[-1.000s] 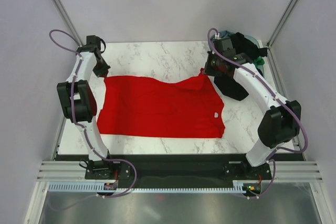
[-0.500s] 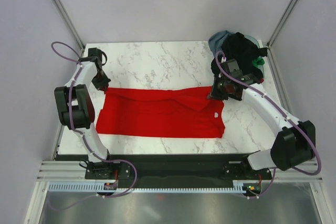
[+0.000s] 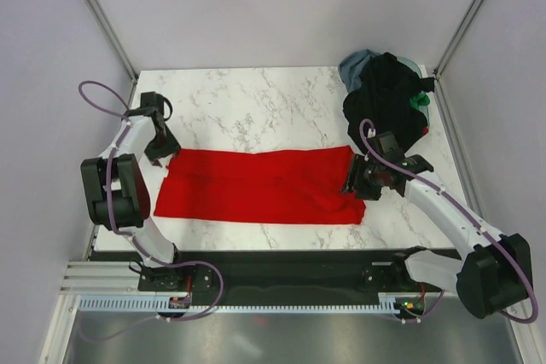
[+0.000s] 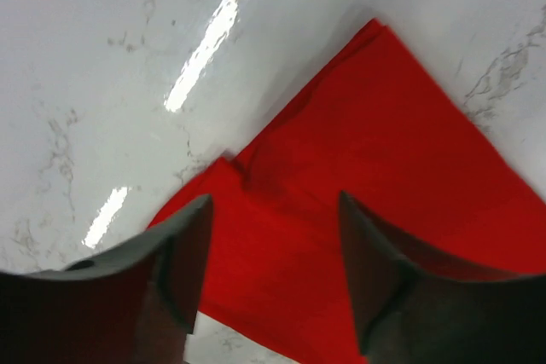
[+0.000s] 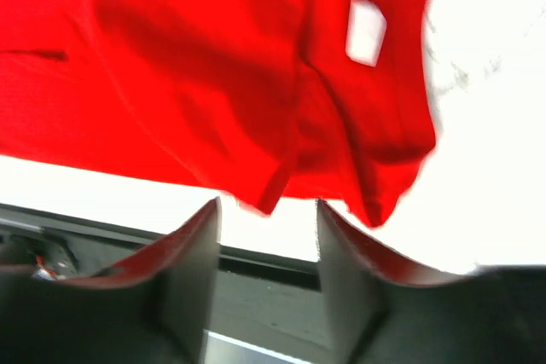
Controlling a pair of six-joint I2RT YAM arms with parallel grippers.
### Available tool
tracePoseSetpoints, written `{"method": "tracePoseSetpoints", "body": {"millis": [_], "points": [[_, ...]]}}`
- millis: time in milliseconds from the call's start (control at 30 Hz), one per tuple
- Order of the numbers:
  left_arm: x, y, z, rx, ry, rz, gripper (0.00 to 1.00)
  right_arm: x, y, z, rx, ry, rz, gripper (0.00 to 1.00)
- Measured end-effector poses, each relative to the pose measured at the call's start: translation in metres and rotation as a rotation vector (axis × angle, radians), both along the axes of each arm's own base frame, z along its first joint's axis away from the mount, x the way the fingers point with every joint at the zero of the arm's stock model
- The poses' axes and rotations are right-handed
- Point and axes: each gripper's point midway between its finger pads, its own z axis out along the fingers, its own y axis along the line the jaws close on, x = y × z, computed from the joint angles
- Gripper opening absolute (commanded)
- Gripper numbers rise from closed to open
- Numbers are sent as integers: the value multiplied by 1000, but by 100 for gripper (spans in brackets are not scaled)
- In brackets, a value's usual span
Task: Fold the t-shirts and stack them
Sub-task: Fold the tshirt
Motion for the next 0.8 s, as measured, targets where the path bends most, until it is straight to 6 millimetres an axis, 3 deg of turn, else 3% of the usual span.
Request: {"method": "tracePoseSetpoints", "body": {"millis": [33,67,200,400,467,567,700,800], "points": [[-6,0,-1,1,6,-1,85,-7,-2,-3,-2,10,0,68],[-14,1,-3,3,16,2,86,-12,-4,-6,-4,16,2,70],[-33,6,-3,3,26,22,86,-22,-7,-2,0,9,3,72],[-27,0,12,11,-28,3,81,-7,2,12,20,-22,13,71],[-20,-16,18,13,-50,-49,80,5,11,12,23,-28,24,71],[-9,-55,24,10,-76,-168,77,20,26,0,17,-7,44,71],[-4,-107,8,-4,-40,-316,75,34,39,-43,-52,70,67,71],[-9,-123,-20,-13,48,-360,74,37,41,-83,-113,159,75,71]]}}
